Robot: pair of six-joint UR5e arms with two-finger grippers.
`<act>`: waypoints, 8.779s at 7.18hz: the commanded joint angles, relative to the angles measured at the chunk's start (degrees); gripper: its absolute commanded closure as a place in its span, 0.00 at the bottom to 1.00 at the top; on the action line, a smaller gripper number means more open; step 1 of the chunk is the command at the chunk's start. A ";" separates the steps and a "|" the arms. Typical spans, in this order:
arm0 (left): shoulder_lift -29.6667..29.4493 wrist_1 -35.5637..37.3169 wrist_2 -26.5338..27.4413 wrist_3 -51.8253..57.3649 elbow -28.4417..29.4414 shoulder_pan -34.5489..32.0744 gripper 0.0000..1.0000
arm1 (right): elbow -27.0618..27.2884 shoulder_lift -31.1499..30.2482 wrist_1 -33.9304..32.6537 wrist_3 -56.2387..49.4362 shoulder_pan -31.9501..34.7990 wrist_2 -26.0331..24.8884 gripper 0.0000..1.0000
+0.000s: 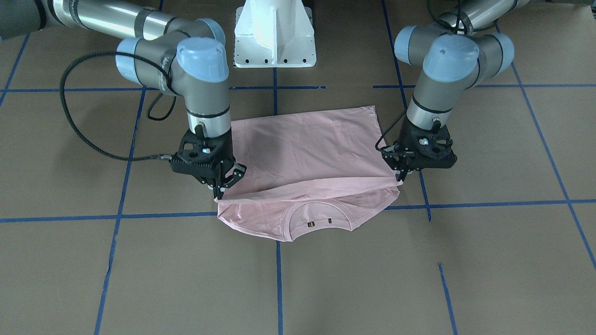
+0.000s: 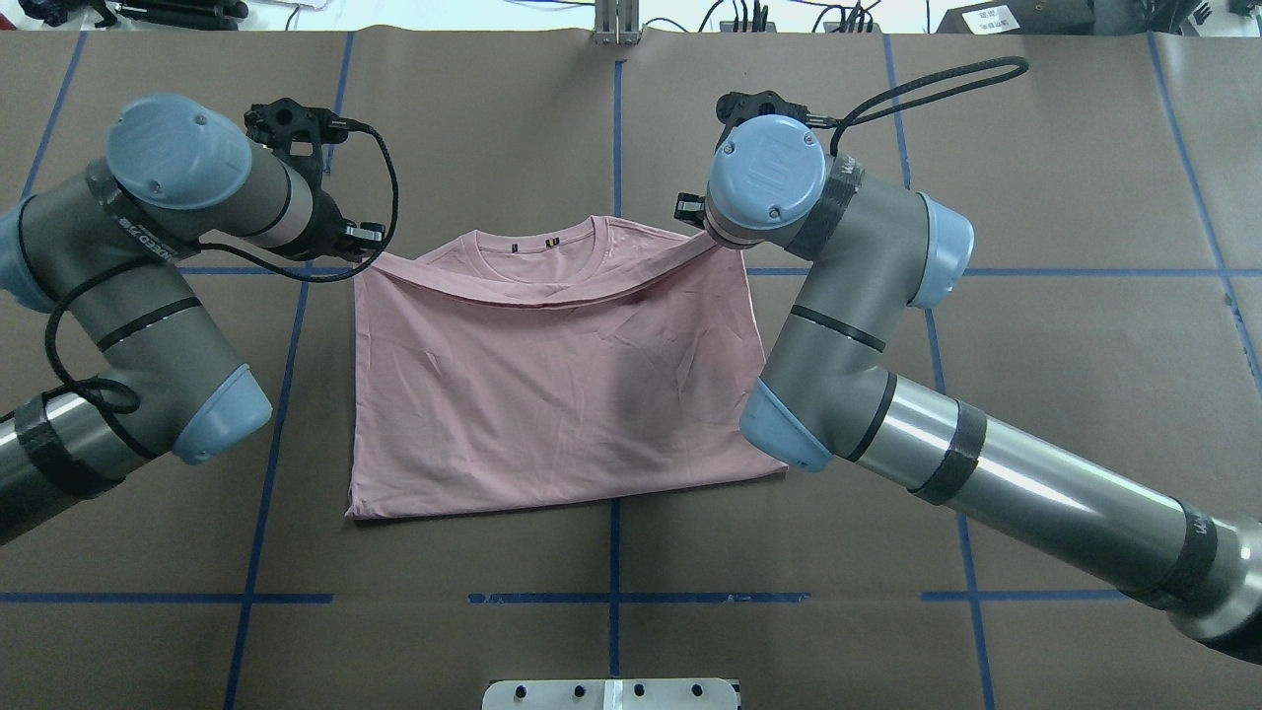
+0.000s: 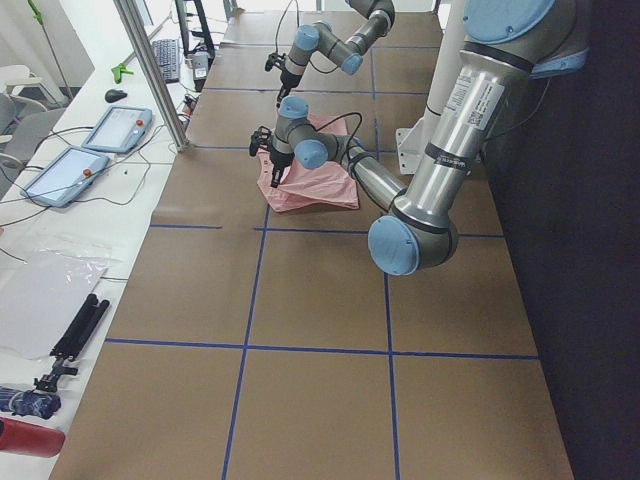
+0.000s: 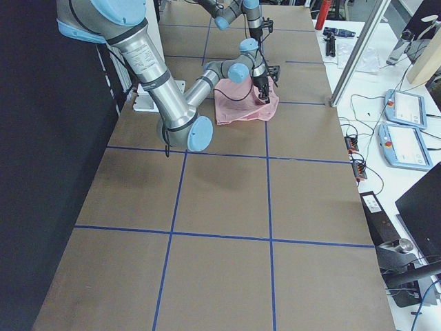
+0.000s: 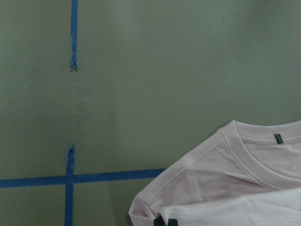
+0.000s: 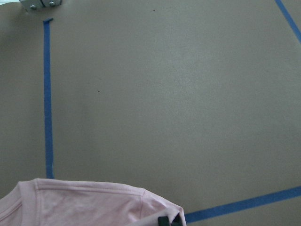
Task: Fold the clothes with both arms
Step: 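Lay the hem at the collar and open both grippers, then raise the right gripper away while the left gripper moves to the folded shirt's near edge, then grasp the near corner of the folded shirt with the left gripper, then drag the folded shirt away from the robot with the left gripper, then move the right gripper to the shirt's collar edge while the left holds, then grasp the collar edge of the pink shirt with the right gripper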
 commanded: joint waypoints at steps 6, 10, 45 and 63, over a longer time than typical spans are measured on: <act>1.86 -9.94 0.55 2.40 4.14 -0.03 0.00 | -5.06 0.99 4.32 -3.03 1.02 0.31 0.00; 18.79 -10.56 0.62 -6.41 -17.38 5.99 0.00 | 5.73 -5.32 3.80 -10.88 3.58 7.44 0.00; -15.14 -32.74 10.30 24.73 45.96 -13.65 0.01 | 5.76 -6.13 3.97 -9.56 3.67 6.82 0.00; -7.71 -34.20 -0.25 21.48 31.01 -13.13 0.00 | -20.70 18.57 4.32 25.51 -13.65 -5.04 0.37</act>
